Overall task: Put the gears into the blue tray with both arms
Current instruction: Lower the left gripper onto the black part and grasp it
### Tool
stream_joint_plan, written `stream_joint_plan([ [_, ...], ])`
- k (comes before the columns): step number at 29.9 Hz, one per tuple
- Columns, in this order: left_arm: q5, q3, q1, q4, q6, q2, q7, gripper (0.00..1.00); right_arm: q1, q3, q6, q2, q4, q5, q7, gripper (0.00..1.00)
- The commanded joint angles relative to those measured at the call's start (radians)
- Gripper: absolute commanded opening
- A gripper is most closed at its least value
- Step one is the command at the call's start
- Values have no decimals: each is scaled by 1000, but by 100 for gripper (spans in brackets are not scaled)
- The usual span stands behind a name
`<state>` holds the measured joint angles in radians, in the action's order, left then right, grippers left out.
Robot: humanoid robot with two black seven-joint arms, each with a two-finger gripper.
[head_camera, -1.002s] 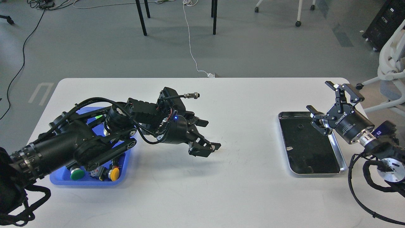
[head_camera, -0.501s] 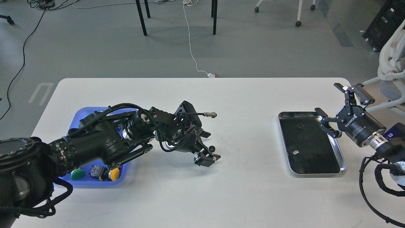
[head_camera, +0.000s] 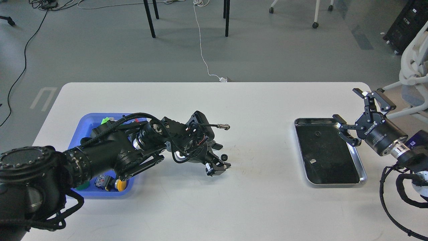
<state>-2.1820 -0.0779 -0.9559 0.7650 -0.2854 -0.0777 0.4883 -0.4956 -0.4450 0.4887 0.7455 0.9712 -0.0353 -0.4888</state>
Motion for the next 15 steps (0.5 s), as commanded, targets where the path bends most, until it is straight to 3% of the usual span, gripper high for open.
stream_joint_plan([
  [1,0,4,2,-1,-1,-1,0,35,-1,0,0,0,1,0,0,98],
  [6,0,3,3,-1,2,-1,0,12,-1,0,0,0,1,0,0,98],
  [15,0,-3,-20,16,22,-5,0,9,-1,2,0,0,1,0,0,98],
])
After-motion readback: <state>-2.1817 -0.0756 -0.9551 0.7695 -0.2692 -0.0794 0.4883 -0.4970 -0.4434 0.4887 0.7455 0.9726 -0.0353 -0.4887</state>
